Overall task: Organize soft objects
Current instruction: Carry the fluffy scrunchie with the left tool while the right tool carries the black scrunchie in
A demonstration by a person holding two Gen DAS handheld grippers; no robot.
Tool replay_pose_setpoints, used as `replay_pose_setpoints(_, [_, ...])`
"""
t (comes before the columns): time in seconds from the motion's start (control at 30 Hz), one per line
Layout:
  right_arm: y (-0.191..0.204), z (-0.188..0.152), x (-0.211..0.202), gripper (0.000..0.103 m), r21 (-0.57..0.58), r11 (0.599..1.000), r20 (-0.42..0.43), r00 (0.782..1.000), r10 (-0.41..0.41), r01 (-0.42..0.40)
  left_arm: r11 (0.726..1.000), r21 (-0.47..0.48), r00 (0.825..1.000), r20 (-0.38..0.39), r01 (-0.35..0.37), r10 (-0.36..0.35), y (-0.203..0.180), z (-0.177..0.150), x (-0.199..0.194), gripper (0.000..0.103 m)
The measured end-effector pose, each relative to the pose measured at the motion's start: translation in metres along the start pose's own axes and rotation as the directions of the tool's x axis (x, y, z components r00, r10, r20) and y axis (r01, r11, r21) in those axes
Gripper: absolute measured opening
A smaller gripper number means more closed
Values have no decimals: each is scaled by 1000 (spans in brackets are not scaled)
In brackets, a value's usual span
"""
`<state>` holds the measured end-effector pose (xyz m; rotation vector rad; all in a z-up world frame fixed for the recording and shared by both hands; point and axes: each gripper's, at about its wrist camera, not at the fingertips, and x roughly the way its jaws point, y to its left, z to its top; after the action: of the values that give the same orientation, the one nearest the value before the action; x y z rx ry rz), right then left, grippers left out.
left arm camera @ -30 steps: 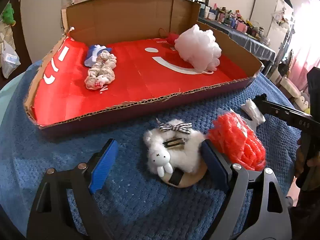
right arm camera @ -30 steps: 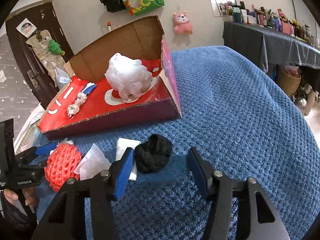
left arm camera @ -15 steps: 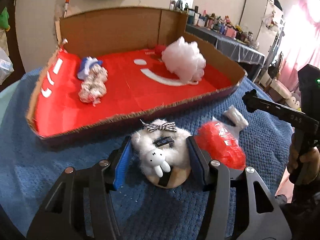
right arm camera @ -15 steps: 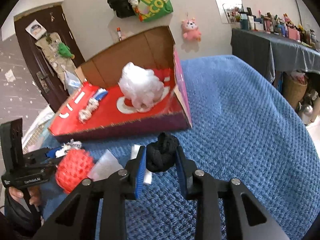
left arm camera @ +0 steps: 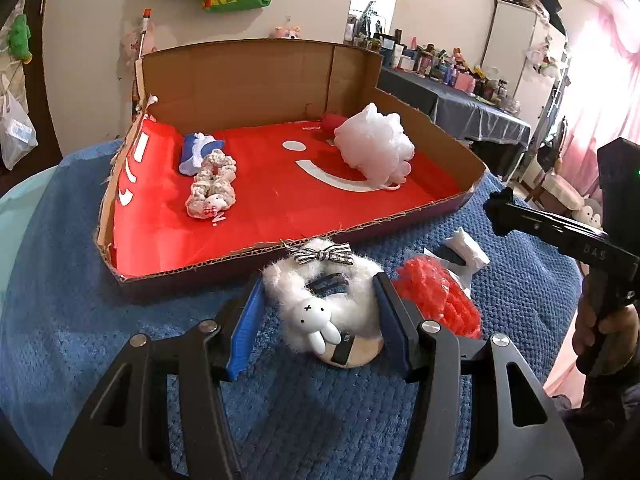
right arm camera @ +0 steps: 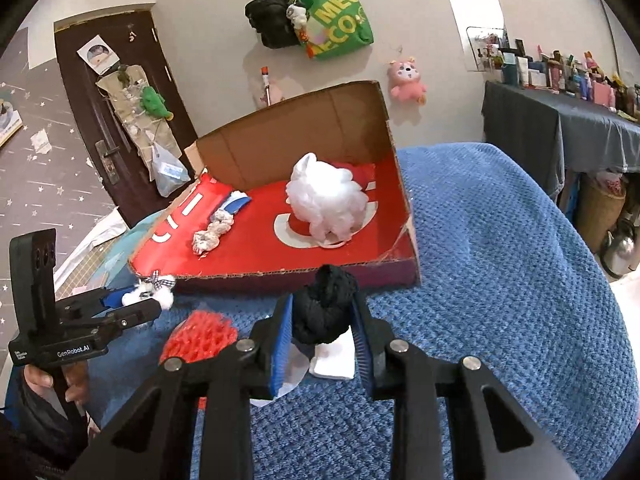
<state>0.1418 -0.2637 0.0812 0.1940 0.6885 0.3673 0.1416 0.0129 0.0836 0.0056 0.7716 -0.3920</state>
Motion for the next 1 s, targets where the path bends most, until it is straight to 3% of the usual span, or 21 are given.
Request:
replay_pose_setpoints(0.53, [12,8,6,31,-29,999,2,1000,26,-26,1000,12,999,35,-9,9,7,16,-9,52])
replay_pose_setpoints(0.8, [33,36,36,31,-99,990,-25,995,100,-102,999,38,1000,0,24,-24,16,45,19,52])
replay_pose_setpoints(1.0, [42,51,80,31,-131,979,-120,983,140,-155,997,63,997,-71,48,-44,19,59,56,52])
